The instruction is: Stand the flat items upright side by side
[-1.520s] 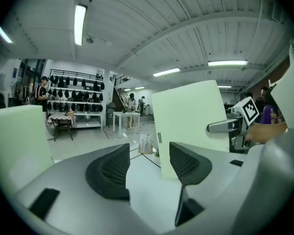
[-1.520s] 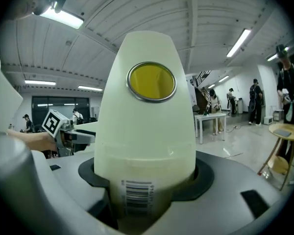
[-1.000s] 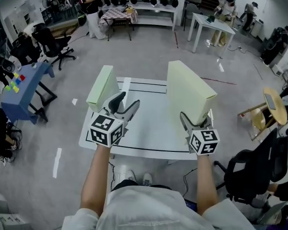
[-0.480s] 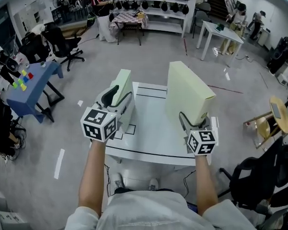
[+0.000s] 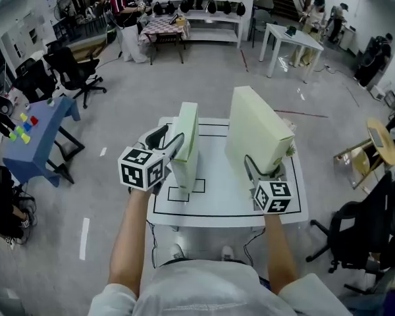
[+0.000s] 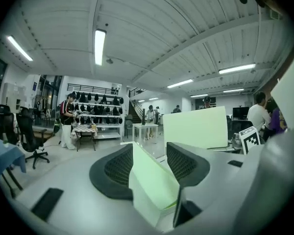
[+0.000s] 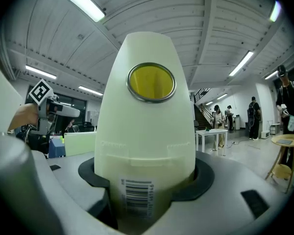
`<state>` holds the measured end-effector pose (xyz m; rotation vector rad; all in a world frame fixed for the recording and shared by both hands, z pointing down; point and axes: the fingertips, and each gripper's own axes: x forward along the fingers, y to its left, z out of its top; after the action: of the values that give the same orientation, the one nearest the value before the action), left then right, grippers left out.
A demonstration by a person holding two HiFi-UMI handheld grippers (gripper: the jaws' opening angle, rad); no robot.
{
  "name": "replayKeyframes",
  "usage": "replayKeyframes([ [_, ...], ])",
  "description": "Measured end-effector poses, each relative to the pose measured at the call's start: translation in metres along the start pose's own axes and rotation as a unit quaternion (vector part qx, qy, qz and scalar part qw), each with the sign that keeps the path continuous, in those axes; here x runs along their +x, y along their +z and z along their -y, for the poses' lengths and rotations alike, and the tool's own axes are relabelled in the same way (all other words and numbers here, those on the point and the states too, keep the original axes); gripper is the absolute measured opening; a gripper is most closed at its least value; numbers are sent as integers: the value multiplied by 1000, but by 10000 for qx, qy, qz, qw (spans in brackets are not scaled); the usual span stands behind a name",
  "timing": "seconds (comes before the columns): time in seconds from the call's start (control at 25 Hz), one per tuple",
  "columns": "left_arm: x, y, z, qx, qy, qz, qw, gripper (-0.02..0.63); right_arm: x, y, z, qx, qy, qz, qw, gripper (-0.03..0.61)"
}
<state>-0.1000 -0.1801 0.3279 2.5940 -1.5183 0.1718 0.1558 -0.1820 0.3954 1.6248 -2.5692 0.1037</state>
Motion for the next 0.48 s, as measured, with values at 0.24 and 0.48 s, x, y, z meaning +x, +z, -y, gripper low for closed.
replayKeyframes([
  [0.24,8,-32,-20,-204,-532,-289,9980,230,28,-23,-33,-22,-322,-122,9994,337],
  [0.48,15,-55,-16,-349,-1059,-560,9922,224,59,-56,-63,-178,-473,-274,9983,337],
])
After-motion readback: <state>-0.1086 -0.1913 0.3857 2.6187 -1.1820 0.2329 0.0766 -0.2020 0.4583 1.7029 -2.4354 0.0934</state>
